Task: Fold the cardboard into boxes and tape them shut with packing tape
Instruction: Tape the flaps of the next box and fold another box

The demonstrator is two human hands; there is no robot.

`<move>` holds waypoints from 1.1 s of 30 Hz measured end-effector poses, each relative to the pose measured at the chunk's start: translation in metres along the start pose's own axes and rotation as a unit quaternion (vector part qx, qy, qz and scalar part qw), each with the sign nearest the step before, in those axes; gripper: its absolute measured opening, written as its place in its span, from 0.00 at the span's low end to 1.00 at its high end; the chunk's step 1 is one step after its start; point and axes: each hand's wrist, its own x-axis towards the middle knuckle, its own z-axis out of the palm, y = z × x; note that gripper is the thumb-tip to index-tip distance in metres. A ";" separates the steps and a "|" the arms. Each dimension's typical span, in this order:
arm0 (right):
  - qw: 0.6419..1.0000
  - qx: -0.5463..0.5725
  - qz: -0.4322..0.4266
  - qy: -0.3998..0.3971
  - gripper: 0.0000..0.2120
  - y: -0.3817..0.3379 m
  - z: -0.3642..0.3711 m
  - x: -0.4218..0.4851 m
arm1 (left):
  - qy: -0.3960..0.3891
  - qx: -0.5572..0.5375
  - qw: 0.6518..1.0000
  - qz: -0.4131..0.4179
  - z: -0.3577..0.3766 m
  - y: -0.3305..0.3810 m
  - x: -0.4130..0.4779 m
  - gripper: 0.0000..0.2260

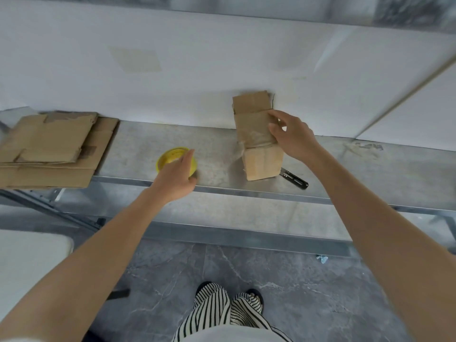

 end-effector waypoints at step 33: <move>0.992 0.103 0.011 0.072 0.22 -0.003 0.017 -0.031 | 0.208 -0.540 0.814 -0.049 -0.001 0.105 0.003 0.09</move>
